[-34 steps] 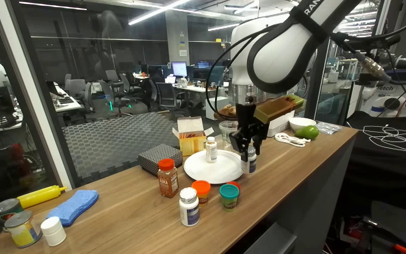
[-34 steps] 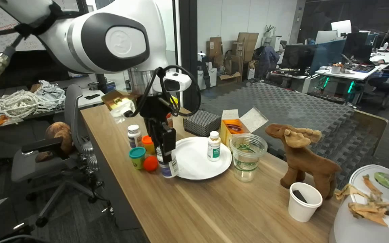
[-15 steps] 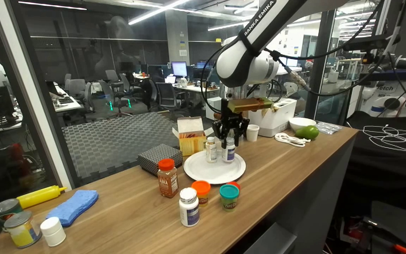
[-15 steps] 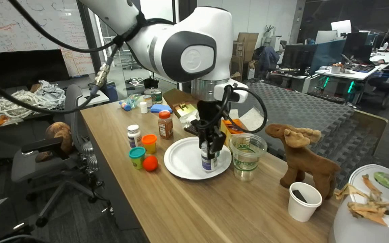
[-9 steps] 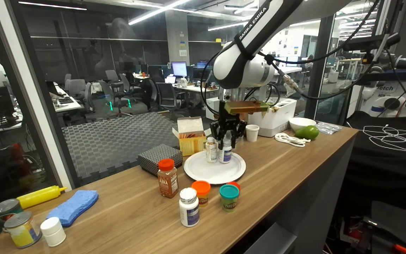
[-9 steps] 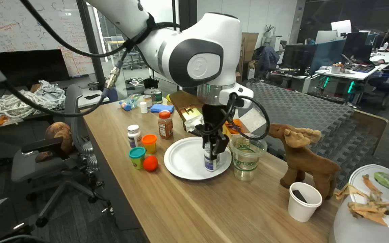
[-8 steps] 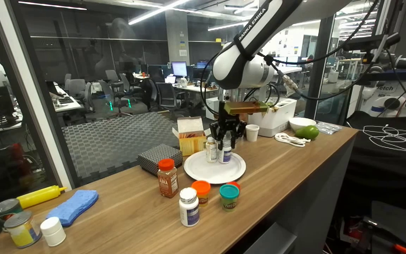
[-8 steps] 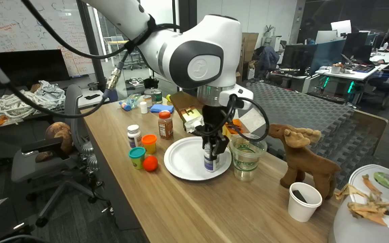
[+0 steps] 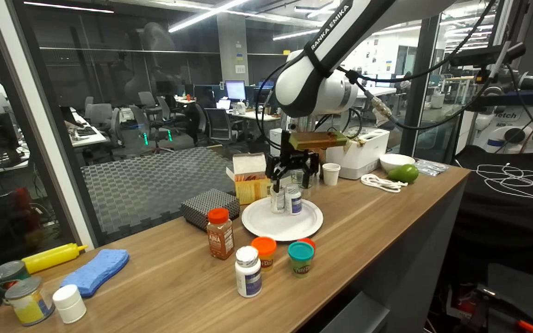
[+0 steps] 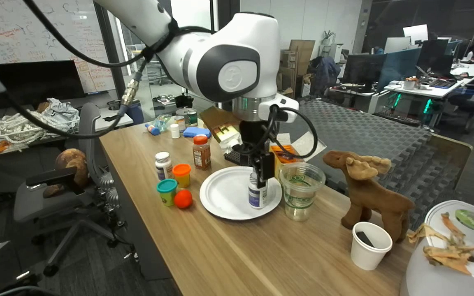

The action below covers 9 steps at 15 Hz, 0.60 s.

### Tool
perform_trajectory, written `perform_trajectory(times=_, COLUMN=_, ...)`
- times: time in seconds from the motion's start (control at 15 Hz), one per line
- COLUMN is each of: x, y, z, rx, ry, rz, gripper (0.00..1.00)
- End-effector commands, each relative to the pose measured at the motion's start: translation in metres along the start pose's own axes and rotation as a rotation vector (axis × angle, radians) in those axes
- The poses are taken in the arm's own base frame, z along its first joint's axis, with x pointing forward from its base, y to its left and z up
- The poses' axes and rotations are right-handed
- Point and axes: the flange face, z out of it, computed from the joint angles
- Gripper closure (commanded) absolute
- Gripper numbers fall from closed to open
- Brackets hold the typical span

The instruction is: Place the containers and orange toy on the white plate

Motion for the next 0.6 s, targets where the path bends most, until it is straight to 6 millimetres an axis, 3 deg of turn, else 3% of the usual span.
perform_trajectory(times=0.0, x=-0.040, y=-0.027, z=-0.038, rx=-0.019, ry=0.066, rz=-0.047, gripper=0.00)
perform_trajectory(times=0.33, x=-0.115, y=-0.059, z=-0.054, rx=-0.119, ry=0.122, rz=-0.074, gripper=0.00)
perform_trajectory(times=0.53, x=-0.151, y=-0.069, z=-0.044, rx=-0.165, ry=0.095, rz=-0.050, gripper=0.00)
